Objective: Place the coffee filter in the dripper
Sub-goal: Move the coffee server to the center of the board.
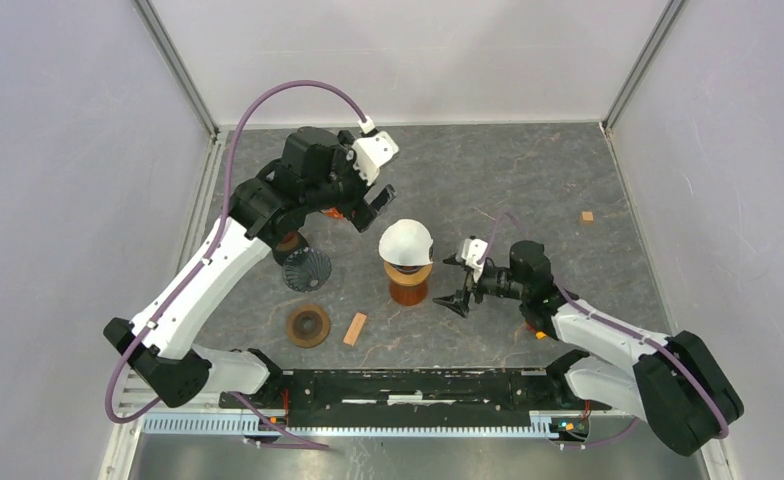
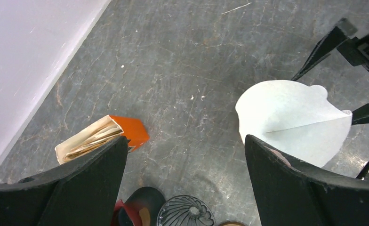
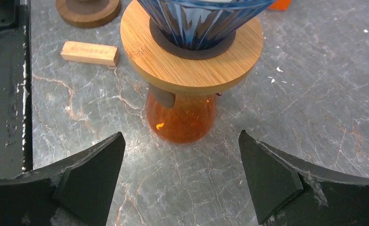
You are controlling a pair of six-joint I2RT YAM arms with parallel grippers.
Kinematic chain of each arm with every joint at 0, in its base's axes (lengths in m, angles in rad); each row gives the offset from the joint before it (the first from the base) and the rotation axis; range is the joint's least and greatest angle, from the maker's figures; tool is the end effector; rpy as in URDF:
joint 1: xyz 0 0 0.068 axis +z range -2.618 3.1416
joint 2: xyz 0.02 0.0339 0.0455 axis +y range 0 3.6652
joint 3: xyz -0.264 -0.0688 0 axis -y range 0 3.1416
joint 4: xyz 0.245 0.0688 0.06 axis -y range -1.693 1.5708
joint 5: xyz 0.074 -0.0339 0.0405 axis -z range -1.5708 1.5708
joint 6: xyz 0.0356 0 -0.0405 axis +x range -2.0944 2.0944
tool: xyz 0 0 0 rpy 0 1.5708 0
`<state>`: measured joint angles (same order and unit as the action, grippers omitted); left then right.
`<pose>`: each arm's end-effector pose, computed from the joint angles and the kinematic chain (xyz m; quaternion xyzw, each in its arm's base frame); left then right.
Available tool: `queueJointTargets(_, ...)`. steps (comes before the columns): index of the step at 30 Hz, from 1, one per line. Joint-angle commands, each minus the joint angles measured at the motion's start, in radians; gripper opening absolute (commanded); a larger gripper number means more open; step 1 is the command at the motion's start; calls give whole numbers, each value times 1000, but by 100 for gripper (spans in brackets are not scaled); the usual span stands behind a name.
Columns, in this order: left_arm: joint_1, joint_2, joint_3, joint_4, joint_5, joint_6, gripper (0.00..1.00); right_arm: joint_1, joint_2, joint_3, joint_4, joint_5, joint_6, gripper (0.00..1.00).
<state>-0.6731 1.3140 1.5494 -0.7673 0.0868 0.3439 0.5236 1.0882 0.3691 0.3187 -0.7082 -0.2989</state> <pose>0.2104 -0.1717 0.4288 0.4411 0.7471 -0.1184 0.4831 0.1741 0.1272 0.1917 -0.4881 0.6401 0.3453 0.4824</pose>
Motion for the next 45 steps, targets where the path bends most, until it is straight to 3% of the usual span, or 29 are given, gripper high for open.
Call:
queueJointTargets(1,29,0,48,38,31,-10,100,6,19,-129,604,11,190,98)
queueJointTargets(5,48,1,40,40,38,-10,100,29,79,-178,780,36,238,98)
queueJointTargets(13,64,-1,27,52,45,-16,100,81,216,-169,931,70,327,98)
queueJointTargets(45,65,-27,-31,85,51,1,100,119,523,-82,1112,90,354,97)
